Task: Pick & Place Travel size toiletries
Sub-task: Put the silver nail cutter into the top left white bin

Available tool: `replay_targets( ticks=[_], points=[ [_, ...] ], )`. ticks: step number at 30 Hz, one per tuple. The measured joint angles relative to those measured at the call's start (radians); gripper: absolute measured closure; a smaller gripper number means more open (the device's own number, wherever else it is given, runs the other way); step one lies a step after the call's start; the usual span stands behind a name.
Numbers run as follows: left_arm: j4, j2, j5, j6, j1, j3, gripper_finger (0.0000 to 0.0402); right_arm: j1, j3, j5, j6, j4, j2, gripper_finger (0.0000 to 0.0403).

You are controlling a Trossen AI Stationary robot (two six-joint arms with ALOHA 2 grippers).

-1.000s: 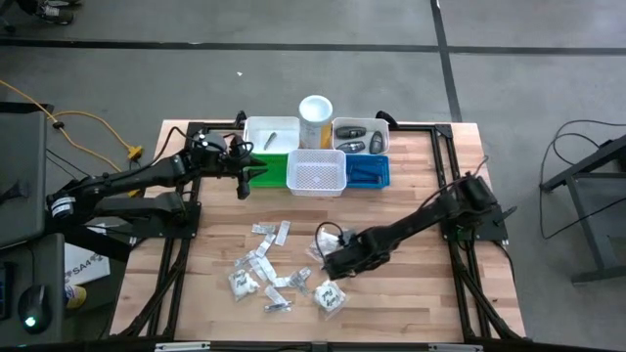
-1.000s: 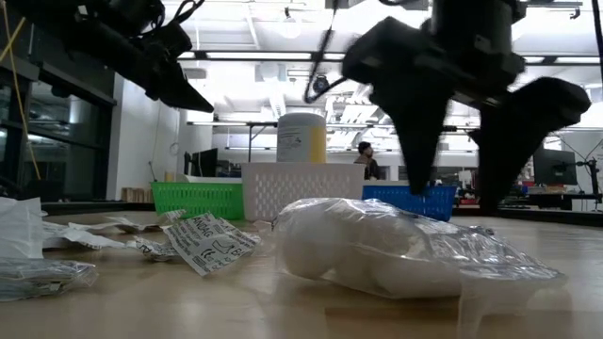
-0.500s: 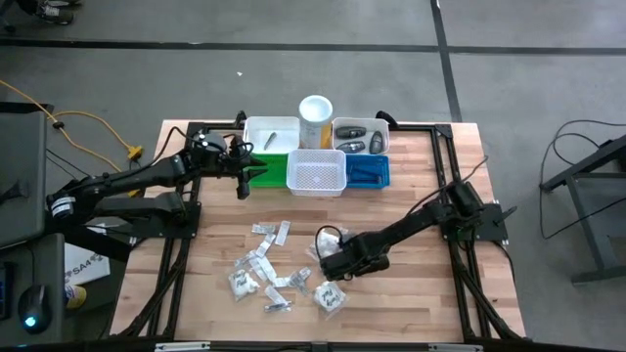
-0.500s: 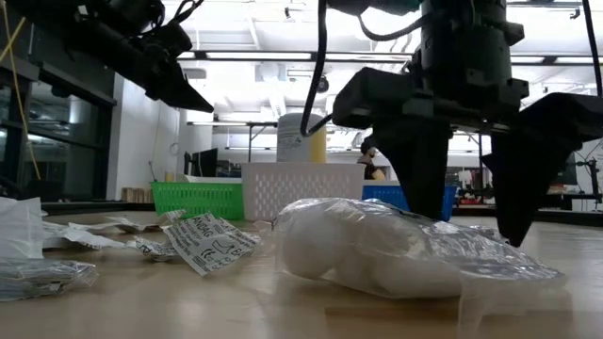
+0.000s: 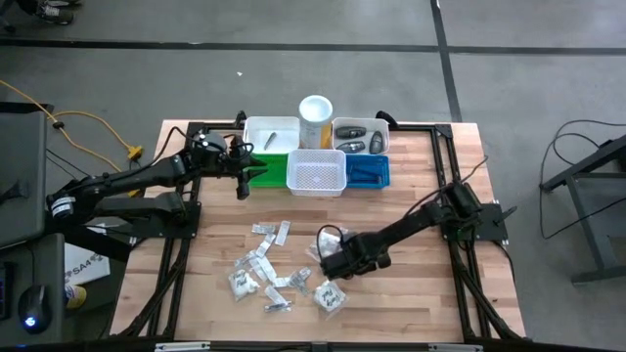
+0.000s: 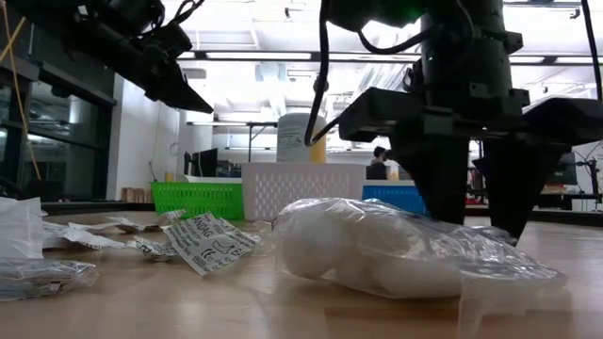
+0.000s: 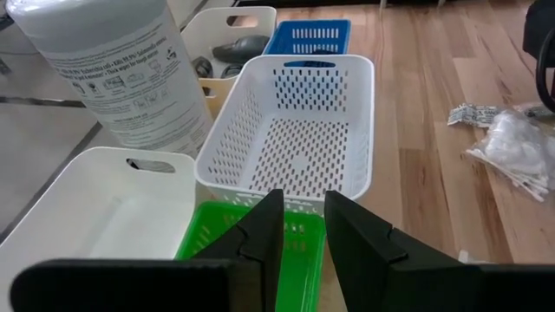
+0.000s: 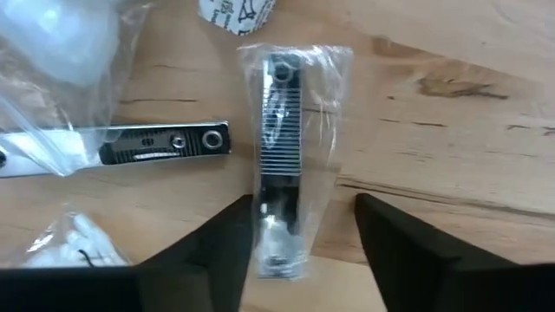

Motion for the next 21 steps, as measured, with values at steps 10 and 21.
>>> replay_targets(
  ticks=[10,21],
  points=[
    [-0.008,0.0,0.0,0.014,0.0,0.0,0.0314,0.009,-0.001,-0.012,-0.009,-0.004,0.002,0.0351],
    [-0.014,0.015,-0.001,0.022,0.0,0.0,0.0314,0.061,-0.006,0.115,-0.062,-0.134,-0.079,0.0353]
  ],
)
